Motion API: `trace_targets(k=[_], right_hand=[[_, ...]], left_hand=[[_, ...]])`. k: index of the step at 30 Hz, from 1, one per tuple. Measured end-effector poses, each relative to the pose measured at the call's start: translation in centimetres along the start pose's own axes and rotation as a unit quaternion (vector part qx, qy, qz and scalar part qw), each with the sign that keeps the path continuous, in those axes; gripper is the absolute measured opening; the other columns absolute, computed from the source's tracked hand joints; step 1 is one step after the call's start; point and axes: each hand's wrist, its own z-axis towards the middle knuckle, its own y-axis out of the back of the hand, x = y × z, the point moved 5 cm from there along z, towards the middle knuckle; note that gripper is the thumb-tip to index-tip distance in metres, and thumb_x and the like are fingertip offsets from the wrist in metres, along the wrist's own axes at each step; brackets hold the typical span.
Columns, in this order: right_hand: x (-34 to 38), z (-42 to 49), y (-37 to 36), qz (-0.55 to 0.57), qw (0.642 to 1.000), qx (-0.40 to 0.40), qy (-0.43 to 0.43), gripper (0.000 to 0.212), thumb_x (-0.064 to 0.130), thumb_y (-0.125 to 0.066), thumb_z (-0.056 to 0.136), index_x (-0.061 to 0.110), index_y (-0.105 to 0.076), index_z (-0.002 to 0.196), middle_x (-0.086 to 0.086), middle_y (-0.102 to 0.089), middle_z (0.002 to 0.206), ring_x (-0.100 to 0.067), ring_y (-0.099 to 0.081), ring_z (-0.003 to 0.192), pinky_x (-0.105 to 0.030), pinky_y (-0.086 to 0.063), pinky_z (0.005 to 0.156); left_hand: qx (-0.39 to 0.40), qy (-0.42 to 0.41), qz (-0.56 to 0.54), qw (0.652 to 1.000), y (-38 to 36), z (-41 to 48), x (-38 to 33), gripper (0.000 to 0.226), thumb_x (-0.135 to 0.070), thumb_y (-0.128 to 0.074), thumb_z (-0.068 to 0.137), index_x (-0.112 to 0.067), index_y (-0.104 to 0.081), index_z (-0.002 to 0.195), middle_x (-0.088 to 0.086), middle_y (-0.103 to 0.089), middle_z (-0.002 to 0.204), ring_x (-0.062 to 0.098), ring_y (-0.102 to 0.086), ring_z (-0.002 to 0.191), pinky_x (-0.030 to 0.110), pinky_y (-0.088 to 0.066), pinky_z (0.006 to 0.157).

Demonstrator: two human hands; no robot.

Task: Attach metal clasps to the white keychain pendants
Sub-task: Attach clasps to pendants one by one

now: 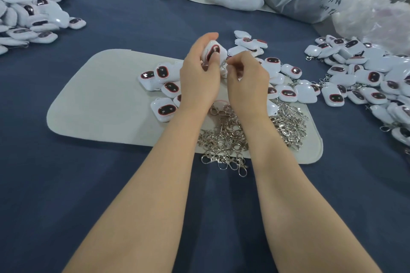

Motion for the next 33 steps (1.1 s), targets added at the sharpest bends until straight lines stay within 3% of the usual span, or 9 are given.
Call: trace_targets(k=[2, 4, 6, 8, 11, 15, 22, 28, 33], right_hand=[[-0.1, -0.1, -0.1, 0.016, 1.0, 0.01, -0.018, 0.014, 0.0, -0.051, 0.088, 0.005, -0.063, 0.094, -0.002, -0.064, 0.087, -0.013, -0.056, 0.081, -0.018, -0.042, 0.075], [-0.3, -0.1, -0.1, 0.045, 0.998, -0.001, -0.041, 0.015, 0.001, -0.052, 0.089, 0.008, -0.062, 0.097, 0.004, -0.062, 0.086, -0.004, -0.055, 0.077, -0.01, -0.041, 0.074], [-0.3, -0.1, 0.1, 0.067, 0.996, -0.021, -0.052, 0.014, 0.003, -0.052, 0.09, 0.01, -0.06, 0.099, 0.014, -0.057, 0.082, 0.005, -0.052, 0.075, -0.003, -0.038, 0.072], [-0.3, -0.1, 0.0, 0.079, 0.995, -0.028, -0.06, 0.011, 0.004, -0.053, 0.09, 0.011, -0.059, 0.097, 0.019, -0.054, 0.079, 0.007, -0.051, 0.074, -0.004, -0.038, 0.072], [-0.5, -0.2, -0.5, 0.09, 0.993, -0.006, -0.076, 0.007, 0.008, -0.055, 0.09, 0.015, -0.055, 0.092, 0.019, -0.053, 0.078, 0.006, -0.052, 0.073, -0.01, -0.043, 0.073], [-0.4, -0.2, -0.9, 0.105, 0.991, 0.015, -0.08, 0.008, 0.009, -0.056, 0.088, 0.016, -0.054, 0.087, 0.018, -0.055, 0.076, 0.016, -0.052, 0.071, -0.003, -0.04, 0.067], [-0.5, 0.0, -0.7, 0.135, 0.986, 0.01, -0.098, 0.01, 0.012, -0.056, 0.091, 0.018, -0.058, 0.099, 0.02, -0.057, 0.086, 0.003, -0.058, 0.082, -0.005, -0.042, 0.074], [-0.3, 0.2, 0.1, 0.159, 0.981, -0.054, -0.097, 0.013, 0.006, -0.056, 0.09, 0.02, -0.056, 0.088, 0.012, -0.06, 0.081, -0.012, -0.06, 0.084, -0.03, -0.05, 0.084], [-0.2, 0.0, 0.5, 0.148, 0.983, -0.088, -0.068, 0.013, 0.004, -0.057, 0.089, 0.017, -0.055, 0.086, 0.014, -0.058, 0.075, 0.0, -0.054, 0.07, -0.013, -0.044, 0.071]], left_hand=[[0.007, -0.021, 0.015, 1.0, -0.2, 0.0, -0.1, 0.031, -0.004, -0.046, 0.095, -0.017, -0.057, 0.121, -0.013, -0.055, 0.114, -0.023, -0.047, 0.093, 0.003, -0.038, 0.084], [0.001, -0.013, 0.017, 1.0, -0.2, 0.1, 0.1, 0.032, -0.005, -0.046, 0.096, -0.016, -0.056, 0.124, -0.015, -0.053, 0.112, -0.023, -0.048, 0.094, 0.007, -0.041, 0.087], [-0.015, 0.027, -0.012, 0.999, -0.2, 0.3, 0.6, 0.03, -0.008, -0.046, 0.097, -0.014, -0.053, 0.125, -0.007, -0.056, 0.117, 0.0, -0.057, 0.106, 0.027, -0.048, 0.096], [-0.039, 0.096, -0.073, 0.992, -0.1, 0.3, 1.4, 0.027, -0.009, -0.047, 0.097, -0.012, -0.051, 0.124, 0.005, -0.06, 0.114, 0.017, -0.067, 0.094, 0.036, -0.054, 0.089], [-0.066, 0.159, -0.152, 0.973, 0.0, 0.2, 2.0, 0.02, -0.01, -0.047, 0.098, -0.013, -0.049, 0.117, 0.007, -0.058, 0.103, 0.005, -0.064, 0.057, 0.021, -0.056, 0.063], [-0.077, 0.174, -0.185, 0.964, 0.1, 0.3, 2.3, 0.017, -0.01, -0.048, 0.097, -0.015, -0.048, 0.113, 0.008, -0.057, 0.103, 0.005, -0.064, 0.059, 0.02, -0.054, 0.063], [-0.059, 0.199, -0.218, 0.954, -0.1, 0.2, 2.0, 0.02, -0.008, -0.049, 0.096, -0.011, -0.051, 0.116, 0.009, -0.061, 0.095, 0.006, -0.062, 0.053, 0.02, -0.053, 0.059], [-0.023, 0.229, -0.224, 0.947, -0.6, 0.0, 1.9, 0.032, -0.008, -0.049, 0.096, 0.0, -0.05, 0.127, 0.009, -0.062, 0.091, 0.004, -0.061, 0.052, 0.018, -0.051, 0.056], [-0.031, 0.222, -0.222, 0.949, -0.6, 0.0, 1.7, 0.031, -0.009, -0.05, 0.096, -0.003, -0.049, 0.126, 0.007, -0.059, 0.089, 0.005, -0.06, 0.052, 0.017, -0.05, 0.055]])
